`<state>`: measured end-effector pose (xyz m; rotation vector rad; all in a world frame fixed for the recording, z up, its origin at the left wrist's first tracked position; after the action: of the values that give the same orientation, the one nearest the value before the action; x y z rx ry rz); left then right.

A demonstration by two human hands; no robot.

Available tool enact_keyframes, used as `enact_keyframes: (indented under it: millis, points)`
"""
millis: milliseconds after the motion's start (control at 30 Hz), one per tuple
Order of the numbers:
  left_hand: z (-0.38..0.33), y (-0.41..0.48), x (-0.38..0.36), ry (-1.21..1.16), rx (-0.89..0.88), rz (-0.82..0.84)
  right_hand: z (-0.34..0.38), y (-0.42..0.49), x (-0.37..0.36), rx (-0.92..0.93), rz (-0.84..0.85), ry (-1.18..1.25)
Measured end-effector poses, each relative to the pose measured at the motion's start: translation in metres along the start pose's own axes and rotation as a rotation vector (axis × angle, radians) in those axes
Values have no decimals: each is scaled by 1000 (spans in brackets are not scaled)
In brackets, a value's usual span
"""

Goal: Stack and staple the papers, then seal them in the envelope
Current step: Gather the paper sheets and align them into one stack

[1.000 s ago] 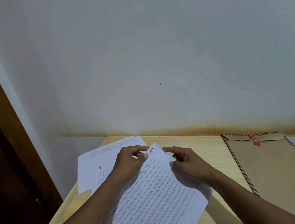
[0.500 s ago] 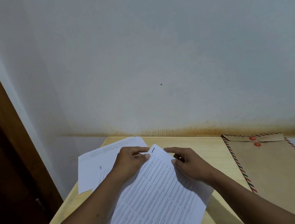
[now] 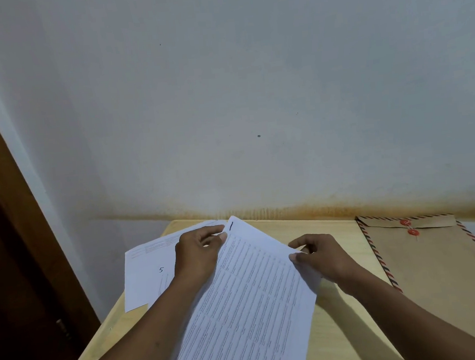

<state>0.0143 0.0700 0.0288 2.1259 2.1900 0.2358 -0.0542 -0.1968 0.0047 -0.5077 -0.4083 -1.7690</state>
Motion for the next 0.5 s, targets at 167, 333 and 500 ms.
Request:
enact_keyframes:
  millis: [167, 333, 500]
  points:
    - [0, -7, -10, -15, 41, 62, -9, 1, -7, -90, -123, 226]
    - [-7, -8, -6, 51, 37, 112, -7, 2, -4, -72, -162, 247]
    - [-12, -2, 3, 5, -33, 11, -14, 7, -7, -116, -184, 281]
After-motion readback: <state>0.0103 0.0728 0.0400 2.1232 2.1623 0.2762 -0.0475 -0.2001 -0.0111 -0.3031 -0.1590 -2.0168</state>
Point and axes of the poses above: each hand's wrist, its own y-axis towards the middle knuckle, its own x-axis out of the back of the hand, z = x × y, the point moved 5 cm from there along y, towards the middle knuckle, and after that the axes turned 9 degrees about -y, right-handed, at the moved point
